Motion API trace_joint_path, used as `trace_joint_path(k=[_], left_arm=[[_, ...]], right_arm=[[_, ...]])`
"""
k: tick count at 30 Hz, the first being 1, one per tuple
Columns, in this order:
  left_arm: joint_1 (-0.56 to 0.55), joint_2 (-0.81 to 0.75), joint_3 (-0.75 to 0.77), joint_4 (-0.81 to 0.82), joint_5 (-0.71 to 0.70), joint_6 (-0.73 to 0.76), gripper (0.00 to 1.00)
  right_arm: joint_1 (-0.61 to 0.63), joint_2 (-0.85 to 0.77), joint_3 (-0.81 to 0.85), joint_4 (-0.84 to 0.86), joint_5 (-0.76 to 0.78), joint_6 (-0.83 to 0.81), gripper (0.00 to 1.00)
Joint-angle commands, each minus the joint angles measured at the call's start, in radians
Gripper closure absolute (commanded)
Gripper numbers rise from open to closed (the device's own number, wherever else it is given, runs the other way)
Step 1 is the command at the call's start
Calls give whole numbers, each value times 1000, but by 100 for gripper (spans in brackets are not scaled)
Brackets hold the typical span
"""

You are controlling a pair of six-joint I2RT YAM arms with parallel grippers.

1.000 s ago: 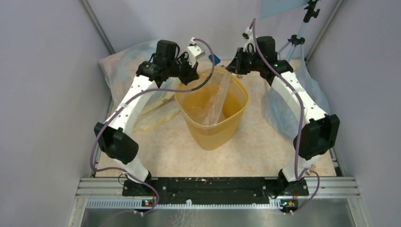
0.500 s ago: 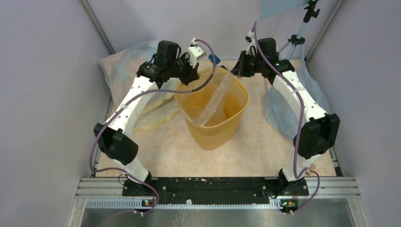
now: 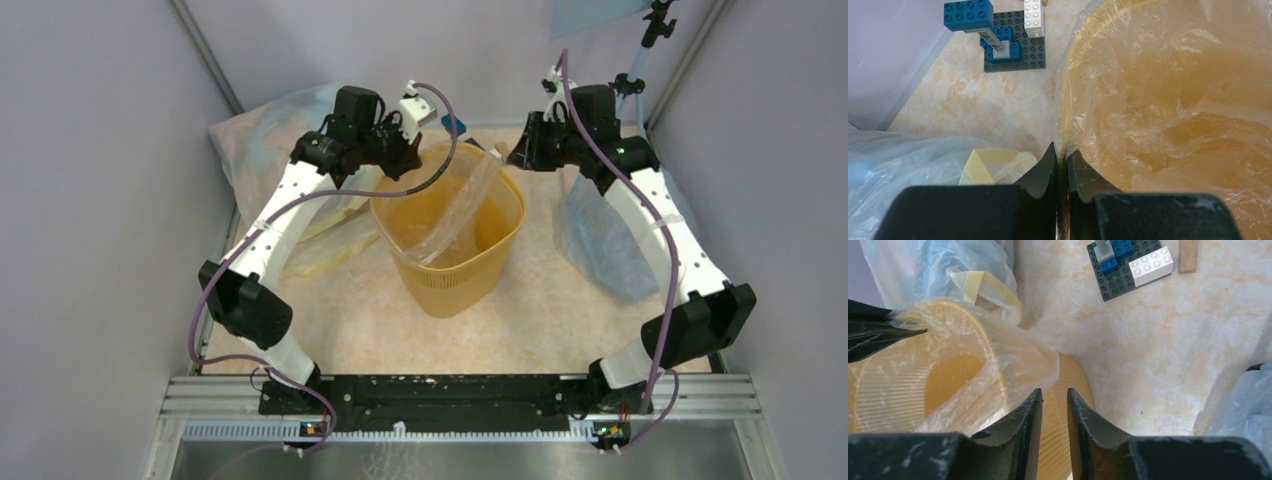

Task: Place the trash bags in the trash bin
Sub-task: Place the trash bag in the trash bin.

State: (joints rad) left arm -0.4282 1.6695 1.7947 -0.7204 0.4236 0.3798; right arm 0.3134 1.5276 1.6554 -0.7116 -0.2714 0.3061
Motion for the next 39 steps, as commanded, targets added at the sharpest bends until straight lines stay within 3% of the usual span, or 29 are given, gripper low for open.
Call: trace_joint_path(k=[1, 8, 14, 18, 21, 24, 30, 39], left_arm=[[-3, -39, 0, -15, -65, 17, 89], [-3, -61, 6, 24, -43, -23, 66], [-3, -61, 20, 25, -56, -62, 57], [-3, -62, 14, 21, -65, -77, 57], [-3, -57, 6, 19, -73, -83, 57], [-3, -54, -1, 15, -81, -91, 61], [-3, -64, -24, 20, -85, -99, 66], [-2, -86, -47, 32, -103, -105, 73]], right_arm=[[-12, -96, -26, -6, 39, -21, 71], [-10, -183, -60, 2, 5, -20, 48], [2, -216, -31, 1, -99, 55, 51], [31, -256, -78, 74, -138, 193, 54], [50, -268, -129, 110, -149, 305, 50], [72, -262, -161, 100, -63, 385, 49], [120, -291, -245, 178, 67, 527, 58], [123, -269, -295, 271, 79, 613, 65]])
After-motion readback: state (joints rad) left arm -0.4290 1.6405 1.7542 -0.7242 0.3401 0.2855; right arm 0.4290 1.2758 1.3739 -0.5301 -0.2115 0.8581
